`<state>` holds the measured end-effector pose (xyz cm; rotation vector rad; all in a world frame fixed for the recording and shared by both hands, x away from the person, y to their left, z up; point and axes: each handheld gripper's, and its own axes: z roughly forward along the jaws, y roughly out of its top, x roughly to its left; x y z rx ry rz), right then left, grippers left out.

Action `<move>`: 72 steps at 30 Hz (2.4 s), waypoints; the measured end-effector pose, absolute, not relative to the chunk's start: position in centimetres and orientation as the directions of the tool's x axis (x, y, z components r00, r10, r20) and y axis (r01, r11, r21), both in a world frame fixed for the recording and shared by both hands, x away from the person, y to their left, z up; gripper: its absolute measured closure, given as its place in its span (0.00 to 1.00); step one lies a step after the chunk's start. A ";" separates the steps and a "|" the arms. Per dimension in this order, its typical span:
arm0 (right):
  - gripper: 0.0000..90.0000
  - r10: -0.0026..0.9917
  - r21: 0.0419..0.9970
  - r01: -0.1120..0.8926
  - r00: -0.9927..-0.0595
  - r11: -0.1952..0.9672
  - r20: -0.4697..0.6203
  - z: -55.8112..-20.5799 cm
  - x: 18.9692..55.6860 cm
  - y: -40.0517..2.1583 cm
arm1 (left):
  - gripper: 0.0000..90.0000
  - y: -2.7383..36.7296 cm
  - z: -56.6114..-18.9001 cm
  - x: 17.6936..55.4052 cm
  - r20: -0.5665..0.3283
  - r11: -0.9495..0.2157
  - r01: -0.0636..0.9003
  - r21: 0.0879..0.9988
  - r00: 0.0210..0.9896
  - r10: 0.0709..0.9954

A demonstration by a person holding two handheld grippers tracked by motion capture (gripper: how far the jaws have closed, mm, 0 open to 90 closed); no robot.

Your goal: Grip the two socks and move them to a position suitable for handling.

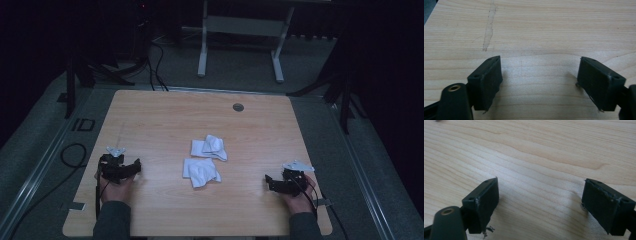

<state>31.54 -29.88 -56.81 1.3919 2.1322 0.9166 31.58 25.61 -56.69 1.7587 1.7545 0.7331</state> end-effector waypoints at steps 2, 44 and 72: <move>0.15 0.915 0.725 0.630 -0.403 0.277 0.000 -56.8 31.5 -29.9 | 0.28 25.6 -56.6 31.5 0.002 -0.010 0.704 0.710 0.011 1.000; 0.70 0.767 0.645 0.556 -0.637 0.523 -0.073 -53.2 30.5 -25.7 | 0.42 25.8 -56.5 31.2 -0.002 -0.032 0.695 0.718 0.048 0.999; 0.98 0.613 0.656 0.398 -0.780 0.642 -0.127 -51.2 31.2 -14.9 | 0.45 25.5 -56.4 31.2 -0.002 -0.029 0.703 0.711 0.043 0.999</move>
